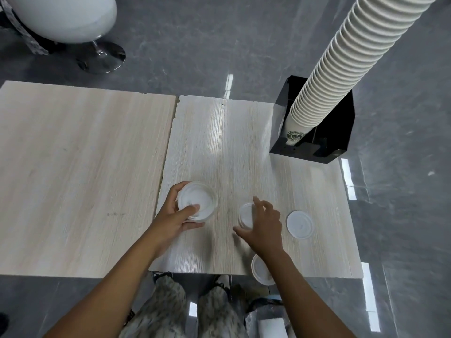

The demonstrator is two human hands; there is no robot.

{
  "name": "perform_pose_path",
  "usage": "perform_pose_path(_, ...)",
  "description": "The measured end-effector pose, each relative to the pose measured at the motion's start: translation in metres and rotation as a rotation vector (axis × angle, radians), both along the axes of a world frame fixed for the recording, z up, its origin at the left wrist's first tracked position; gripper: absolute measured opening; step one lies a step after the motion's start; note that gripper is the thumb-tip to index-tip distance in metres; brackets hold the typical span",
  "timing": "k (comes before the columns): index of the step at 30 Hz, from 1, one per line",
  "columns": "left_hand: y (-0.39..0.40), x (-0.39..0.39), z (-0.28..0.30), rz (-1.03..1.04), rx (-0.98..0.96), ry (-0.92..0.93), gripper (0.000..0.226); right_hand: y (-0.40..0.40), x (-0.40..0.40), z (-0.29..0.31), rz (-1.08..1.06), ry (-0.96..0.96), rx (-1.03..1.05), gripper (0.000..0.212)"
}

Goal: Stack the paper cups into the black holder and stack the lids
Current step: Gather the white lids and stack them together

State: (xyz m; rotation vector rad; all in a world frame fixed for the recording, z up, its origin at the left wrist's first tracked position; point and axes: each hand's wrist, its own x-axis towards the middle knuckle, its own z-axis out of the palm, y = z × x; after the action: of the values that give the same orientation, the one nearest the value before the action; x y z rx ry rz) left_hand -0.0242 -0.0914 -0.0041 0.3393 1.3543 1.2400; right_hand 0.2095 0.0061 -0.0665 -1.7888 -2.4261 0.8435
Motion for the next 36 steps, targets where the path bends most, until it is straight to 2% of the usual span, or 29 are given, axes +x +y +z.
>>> perform_pose_path(4, 0.000, -0.004, -0.002, 0.007, -0.012, -0.015, 0.059, 0.008, -0.001, -0.009, 0.037, -0.071, 0.014, 0.091)
perform_pose_path(8, 0.000, -0.005, 0.001, 0.015, -0.017, -0.004, 0.055, 0.014, -0.001, -0.005, 0.062, -0.050, 0.031, 0.079)
perform_pose_path(12, 0.000, -0.007, 0.006, 0.018, -0.029, -0.003, 0.054, 0.015, -0.005, 0.025, 0.008, 0.177, 0.016, 0.078)
perform_pose_path(17, 0.003, -0.009, 0.017, 0.018, -0.027, -0.039, 0.054, 0.010, -0.027, 0.091, 0.011, 0.485, 0.080, 0.072)
perform_pose_path(23, 0.008, -0.016, 0.039, -0.049, 0.001, -0.007, 0.054, 0.002, -0.069, 0.157, 0.029, 0.755, 0.169, 0.073)
perform_pose_path(28, 0.011, -0.037, 0.054, -0.098, -0.010, -0.052, 0.047, -0.010, -0.108, 0.174, 0.033, 0.804, 0.121, 0.076)
perform_pose_path(32, 0.006, -0.060, 0.065, -0.115, 0.080, -0.111, 0.060, -0.023, -0.134, 0.171, 0.054, 0.794, 0.098, 0.081)
perform_pose_path(36, 0.006, -0.082, 0.074, -0.138, 0.120, -0.122, 0.063, -0.034, -0.158, 0.169, 0.027, 0.795, 0.052, 0.091)
